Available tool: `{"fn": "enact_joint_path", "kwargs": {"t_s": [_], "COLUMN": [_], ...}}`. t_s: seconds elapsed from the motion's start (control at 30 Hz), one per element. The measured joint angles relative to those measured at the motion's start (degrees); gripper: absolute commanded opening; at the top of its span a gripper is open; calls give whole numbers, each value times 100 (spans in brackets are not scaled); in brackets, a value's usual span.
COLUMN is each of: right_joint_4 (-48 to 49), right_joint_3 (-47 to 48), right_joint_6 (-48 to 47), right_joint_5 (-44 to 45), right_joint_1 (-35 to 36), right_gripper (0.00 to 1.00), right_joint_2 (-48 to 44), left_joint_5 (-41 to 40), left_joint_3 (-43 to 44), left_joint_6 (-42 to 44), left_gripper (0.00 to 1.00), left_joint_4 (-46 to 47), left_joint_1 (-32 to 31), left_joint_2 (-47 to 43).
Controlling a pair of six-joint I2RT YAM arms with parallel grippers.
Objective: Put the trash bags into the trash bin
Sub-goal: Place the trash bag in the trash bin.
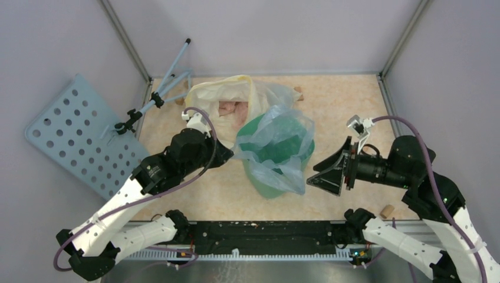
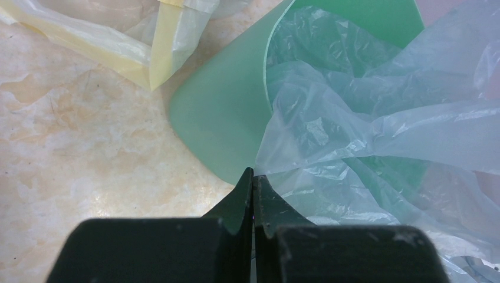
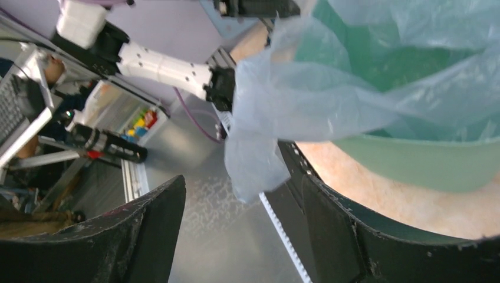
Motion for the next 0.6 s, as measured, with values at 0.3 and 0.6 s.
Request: {"fn": "enact_joint_path", "kwargs": {"t_s": [0.3, 0.6], "right_joint_4": [859, 994], "right_joint_3": [15, -98], "right_joint_6": [428, 691], "right_joint_5": [37, 96], "right_joint_1": [4, 4], "right_gripper": [57, 59], "right_joint_2": [647, 833], "left_joint_5": [11, 4], "left_joint_3": [0, 0], "left_joint_6": [-2, 9], "left_gripper": [0, 0], "left_joint_4": [4, 0], "left_joint_1": [0, 0], "left_joint_2": [-2, -11]}}
